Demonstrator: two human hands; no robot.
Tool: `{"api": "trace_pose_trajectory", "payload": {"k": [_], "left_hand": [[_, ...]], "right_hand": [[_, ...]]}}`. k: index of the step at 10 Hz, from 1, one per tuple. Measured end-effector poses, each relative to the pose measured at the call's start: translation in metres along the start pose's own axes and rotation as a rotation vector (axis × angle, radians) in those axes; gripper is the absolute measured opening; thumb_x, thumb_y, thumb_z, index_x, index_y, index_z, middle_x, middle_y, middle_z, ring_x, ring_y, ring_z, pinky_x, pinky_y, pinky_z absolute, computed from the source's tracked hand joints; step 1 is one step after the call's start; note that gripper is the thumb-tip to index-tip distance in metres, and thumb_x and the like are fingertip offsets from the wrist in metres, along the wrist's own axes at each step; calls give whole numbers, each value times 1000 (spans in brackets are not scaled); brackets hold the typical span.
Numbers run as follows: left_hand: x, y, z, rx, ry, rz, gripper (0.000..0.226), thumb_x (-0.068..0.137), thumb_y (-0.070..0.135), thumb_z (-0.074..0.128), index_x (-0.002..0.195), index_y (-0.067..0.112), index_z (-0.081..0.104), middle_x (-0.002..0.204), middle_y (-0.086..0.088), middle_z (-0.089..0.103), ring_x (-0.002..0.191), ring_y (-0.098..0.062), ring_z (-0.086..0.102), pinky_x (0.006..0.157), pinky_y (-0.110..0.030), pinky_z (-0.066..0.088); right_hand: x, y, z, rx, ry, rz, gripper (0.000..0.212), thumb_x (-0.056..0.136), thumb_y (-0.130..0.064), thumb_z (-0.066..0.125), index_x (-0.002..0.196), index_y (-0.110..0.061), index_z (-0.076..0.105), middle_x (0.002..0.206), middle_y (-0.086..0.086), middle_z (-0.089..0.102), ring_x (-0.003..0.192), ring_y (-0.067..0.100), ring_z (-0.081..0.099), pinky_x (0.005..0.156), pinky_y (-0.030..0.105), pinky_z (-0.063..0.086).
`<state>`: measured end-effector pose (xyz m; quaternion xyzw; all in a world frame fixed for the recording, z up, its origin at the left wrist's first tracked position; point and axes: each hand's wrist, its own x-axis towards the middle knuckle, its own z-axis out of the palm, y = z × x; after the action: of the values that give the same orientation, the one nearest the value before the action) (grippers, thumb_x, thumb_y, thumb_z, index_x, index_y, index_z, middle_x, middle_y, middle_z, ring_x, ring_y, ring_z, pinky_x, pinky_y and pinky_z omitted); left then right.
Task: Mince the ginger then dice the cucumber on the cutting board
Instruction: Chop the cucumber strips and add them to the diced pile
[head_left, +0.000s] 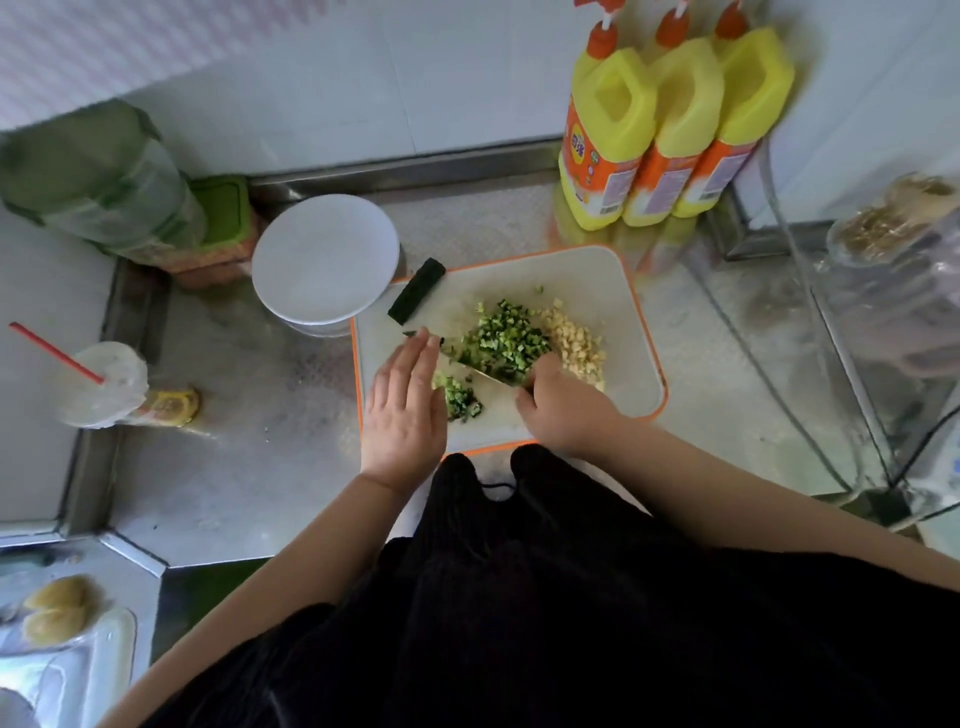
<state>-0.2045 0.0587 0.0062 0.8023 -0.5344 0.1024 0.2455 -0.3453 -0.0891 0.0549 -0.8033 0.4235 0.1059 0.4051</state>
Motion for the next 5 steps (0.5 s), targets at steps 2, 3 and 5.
{"api": "trace_pose_trajectory", "payload": {"k": [2, 3, 5], "left_hand": [[-3, 27, 16, 287, -436, 296, 63, 83, 14, 36, 146, 21, 35, 150, -9, 42, 136, -30, 43, 113, -48, 29], [20, 55, 7, 368, -757, 205, 66, 95, 32, 40, 154, 34, 12, 164, -5, 2, 150, -31, 6, 120, -51, 3], [36, 63, 14, 395, -948, 121, 87, 93, 40, 54, 151, 43, -10, 159, 0, -27, 146, -30, -24, 117, -57, -9]], "right_hand": [[-17, 11, 4, 126, -56, 85, 42, 98, -26, 47, 129, -2, 33, 91, 8, 51, 76, 24, 53, 58, 28, 40], [-22, 12, 2, -536, -249, -143, 55, 101, -24, 37, 148, -7, 14, 95, 13, 49, 82, 18, 56, 79, 28, 46], [-22, 23, -9, 7, -145, -41, 47, 100, -24, 46, 136, 2, 29, 116, 21, 60, 105, 33, 59, 78, 36, 41]]}}
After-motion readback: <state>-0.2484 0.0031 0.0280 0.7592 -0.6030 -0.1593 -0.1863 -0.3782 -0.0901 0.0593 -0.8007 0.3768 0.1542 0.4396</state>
